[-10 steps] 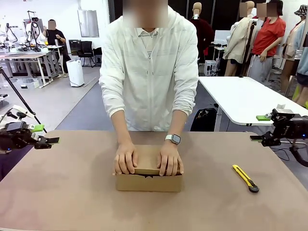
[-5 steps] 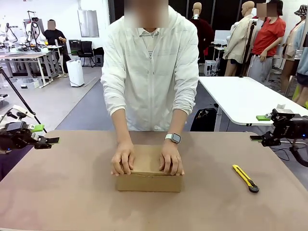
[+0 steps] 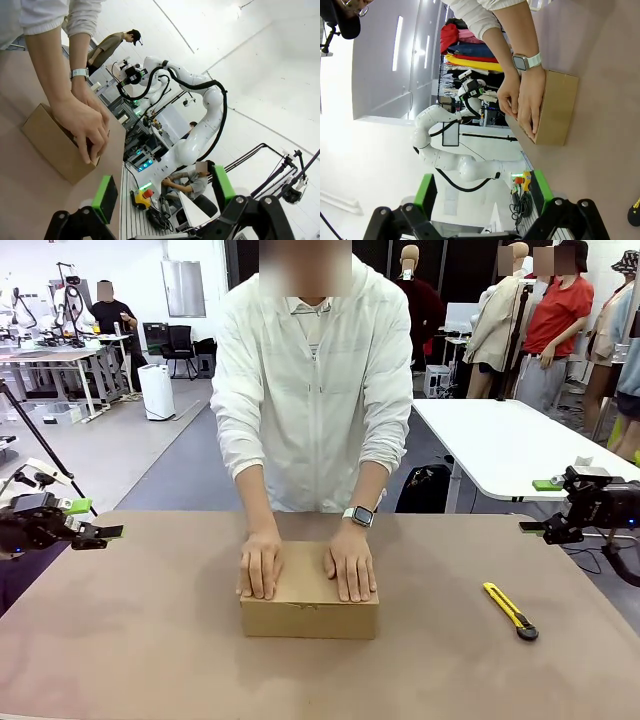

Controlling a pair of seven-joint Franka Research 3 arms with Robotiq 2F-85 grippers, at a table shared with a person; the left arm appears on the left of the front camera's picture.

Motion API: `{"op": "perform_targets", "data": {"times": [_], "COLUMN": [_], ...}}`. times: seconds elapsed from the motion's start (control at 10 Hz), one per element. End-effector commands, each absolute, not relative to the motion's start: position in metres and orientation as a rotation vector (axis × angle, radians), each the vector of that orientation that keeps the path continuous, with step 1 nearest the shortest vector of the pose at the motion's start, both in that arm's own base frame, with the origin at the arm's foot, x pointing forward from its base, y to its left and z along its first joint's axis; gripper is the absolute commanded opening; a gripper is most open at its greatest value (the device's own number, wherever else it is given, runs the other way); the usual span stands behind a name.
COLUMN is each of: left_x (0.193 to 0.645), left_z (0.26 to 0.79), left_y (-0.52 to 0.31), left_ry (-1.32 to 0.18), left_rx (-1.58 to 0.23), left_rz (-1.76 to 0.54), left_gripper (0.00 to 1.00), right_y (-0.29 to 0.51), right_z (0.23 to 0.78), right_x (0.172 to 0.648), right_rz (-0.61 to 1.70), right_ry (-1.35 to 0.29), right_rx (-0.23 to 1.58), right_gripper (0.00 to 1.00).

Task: Pack the items into the box.
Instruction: Close the Mailer Box.

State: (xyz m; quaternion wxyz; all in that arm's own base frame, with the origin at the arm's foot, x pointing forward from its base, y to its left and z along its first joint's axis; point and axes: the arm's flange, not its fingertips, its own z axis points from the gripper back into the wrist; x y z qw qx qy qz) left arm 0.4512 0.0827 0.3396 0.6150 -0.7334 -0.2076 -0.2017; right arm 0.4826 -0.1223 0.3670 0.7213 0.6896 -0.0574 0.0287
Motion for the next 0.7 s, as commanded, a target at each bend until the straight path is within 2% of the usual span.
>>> {"op": "perform_targets", "data": {"times": [0.0, 0.6], "left_x": [0.4481, 0.4481], "left_z": [0.3413, 0.3413], "left_y": [0.0823, 0.0823], "left_ry": [-0.486, -0.486], "left_rx": [-1.699, -1.699], "left_rz": [-0.477, -0.477], "left_gripper": [1.0, 1.0], "right_y": [-0.1218, -0.1218], "right_z": [0.3712, 0.3712], "right_x": [0.4772, 0.4772], "right_rz": [0.068, 0.068], "right_ry": [-0.125, -0.125], "right_rx": [1.527, 1.527], "right_gripper": [1.0, 1.0]}}
